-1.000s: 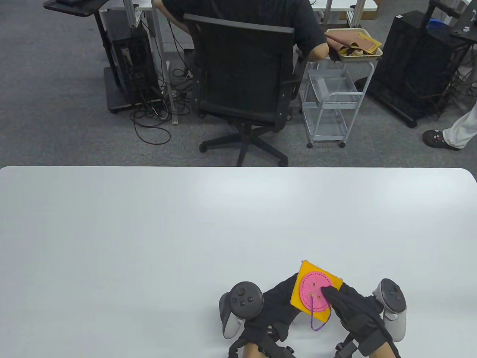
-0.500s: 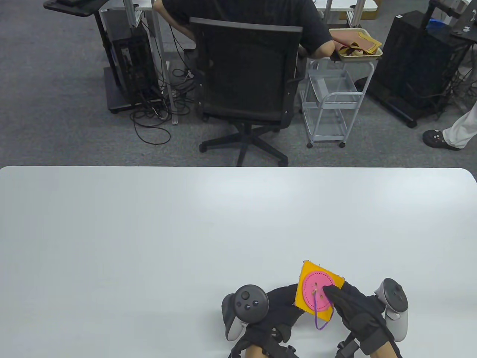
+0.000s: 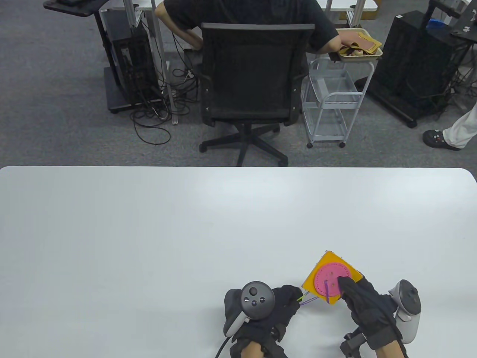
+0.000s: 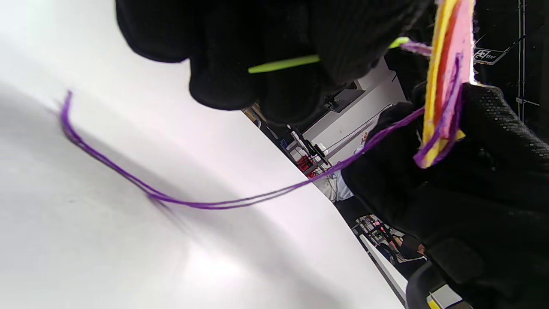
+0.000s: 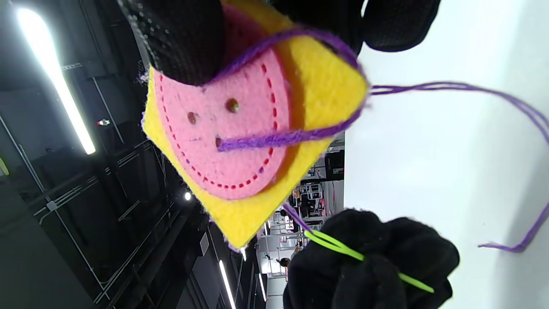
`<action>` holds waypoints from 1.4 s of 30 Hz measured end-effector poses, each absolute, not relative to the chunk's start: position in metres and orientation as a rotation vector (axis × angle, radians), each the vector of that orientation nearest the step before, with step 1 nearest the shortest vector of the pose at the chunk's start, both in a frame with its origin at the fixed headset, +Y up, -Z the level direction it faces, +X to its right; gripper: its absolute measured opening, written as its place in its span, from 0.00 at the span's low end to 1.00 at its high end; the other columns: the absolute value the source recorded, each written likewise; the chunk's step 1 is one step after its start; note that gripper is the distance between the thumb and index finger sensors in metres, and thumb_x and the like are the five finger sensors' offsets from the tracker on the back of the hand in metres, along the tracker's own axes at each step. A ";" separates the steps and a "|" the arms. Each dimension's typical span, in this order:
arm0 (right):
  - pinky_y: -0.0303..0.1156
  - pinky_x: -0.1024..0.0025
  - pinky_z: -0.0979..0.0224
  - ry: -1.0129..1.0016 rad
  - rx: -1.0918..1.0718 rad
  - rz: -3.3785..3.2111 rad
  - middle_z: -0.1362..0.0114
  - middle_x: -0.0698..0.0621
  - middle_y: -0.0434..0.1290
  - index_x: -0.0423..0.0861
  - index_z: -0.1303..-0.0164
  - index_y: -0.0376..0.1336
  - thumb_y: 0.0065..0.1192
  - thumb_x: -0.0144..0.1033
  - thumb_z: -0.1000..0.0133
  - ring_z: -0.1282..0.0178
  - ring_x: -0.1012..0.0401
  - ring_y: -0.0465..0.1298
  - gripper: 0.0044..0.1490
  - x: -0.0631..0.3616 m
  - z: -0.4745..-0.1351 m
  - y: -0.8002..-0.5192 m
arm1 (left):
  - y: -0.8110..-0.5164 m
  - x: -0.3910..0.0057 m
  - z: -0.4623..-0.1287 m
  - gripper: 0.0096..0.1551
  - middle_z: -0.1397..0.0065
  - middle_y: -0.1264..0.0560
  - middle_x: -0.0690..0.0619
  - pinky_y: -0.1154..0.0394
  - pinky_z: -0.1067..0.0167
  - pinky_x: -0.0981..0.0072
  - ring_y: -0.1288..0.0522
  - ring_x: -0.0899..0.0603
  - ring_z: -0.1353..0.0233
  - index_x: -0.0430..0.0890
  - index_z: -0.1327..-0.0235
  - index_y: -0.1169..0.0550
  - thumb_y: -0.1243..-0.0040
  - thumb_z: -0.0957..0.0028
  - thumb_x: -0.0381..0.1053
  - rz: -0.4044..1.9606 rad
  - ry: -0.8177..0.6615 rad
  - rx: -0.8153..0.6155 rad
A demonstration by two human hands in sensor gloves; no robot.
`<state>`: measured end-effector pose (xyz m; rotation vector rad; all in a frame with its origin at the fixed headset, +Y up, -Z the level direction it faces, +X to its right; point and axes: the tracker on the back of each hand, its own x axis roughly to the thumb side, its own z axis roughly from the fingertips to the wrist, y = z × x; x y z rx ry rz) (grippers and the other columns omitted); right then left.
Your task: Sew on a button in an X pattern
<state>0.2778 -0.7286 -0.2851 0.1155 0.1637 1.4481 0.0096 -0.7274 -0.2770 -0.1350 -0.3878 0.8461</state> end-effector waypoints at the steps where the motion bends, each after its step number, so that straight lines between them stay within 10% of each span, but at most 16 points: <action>1: 0.55 0.43 0.18 0.161 0.116 1.450 0.26 0.45 0.61 0.56 0.37 0.63 0.56 0.46 0.41 0.29 0.52 0.63 0.22 0.278 -0.285 -0.729 | -0.727 0.009 -0.277 0.19 0.41 0.16 0.52 0.28 0.37 0.41 0.19 0.40 0.38 0.51 0.42 0.22 0.37 0.47 0.48 0.844 -0.387 -0.133; 42: 0.60 0.46 0.20 0.080 0.041 1.397 0.32 0.47 0.67 0.53 0.36 0.61 0.53 0.47 0.40 0.35 0.56 0.68 0.23 0.294 -0.286 -0.729 | -0.741 -0.037 -0.287 0.20 0.50 0.14 0.50 0.19 0.50 0.46 0.13 0.45 0.53 0.46 0.44 0.22 0.39 0.48 0.47 0.568 -0.059 0.090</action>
